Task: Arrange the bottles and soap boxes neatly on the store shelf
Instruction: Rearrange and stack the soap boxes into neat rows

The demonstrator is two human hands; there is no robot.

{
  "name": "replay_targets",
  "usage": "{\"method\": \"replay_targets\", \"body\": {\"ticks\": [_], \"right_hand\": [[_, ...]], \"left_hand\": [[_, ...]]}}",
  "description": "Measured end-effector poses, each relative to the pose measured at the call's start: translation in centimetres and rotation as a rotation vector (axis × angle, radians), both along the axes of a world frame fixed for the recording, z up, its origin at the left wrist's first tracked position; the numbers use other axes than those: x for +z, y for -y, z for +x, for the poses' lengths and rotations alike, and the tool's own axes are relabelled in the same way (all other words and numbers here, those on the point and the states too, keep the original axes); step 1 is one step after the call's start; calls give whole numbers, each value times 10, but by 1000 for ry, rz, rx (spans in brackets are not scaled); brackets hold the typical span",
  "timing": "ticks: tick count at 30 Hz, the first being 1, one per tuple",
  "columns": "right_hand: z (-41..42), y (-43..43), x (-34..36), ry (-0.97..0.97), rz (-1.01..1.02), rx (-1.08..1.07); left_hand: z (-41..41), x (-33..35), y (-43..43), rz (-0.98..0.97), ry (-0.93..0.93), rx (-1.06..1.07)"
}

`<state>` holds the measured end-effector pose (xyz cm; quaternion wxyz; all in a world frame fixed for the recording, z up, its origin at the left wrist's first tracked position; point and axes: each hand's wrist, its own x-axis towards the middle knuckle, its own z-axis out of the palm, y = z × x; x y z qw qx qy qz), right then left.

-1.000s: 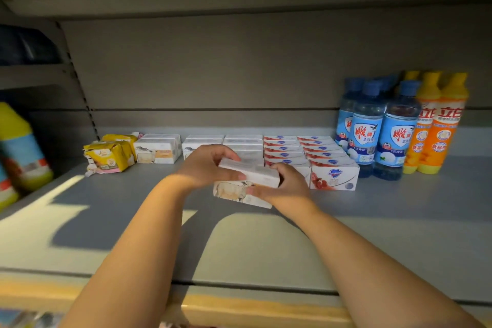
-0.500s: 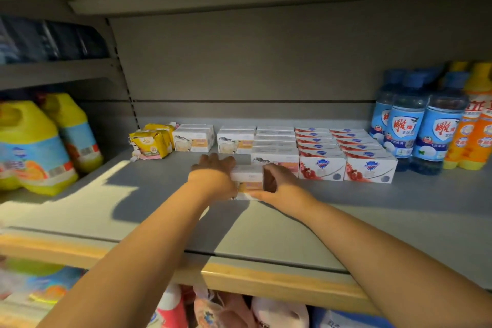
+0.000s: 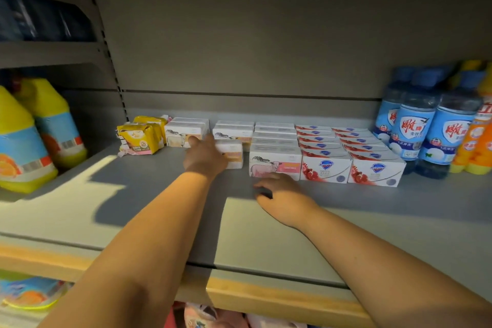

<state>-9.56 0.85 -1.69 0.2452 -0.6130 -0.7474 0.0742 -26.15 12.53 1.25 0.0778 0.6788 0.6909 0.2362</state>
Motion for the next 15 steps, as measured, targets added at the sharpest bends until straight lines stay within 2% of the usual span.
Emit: {"method": "replay_targets", "body": {"ticks": [2,8,11,15], "right_hand": [[1,-1,0,-29,2,0],[3,-8,4,-112,-40,-44],[2,-8,4,-93,-38,-45],[2,-10,1,-61,-19,-31]], "left_hand": [[11,-3,-12,-14,102,-27],[18,-16,-45,-13,572,-180],[11,-19,-53,50,658,-273],[13,-24,-62,156,630,-235]]}}
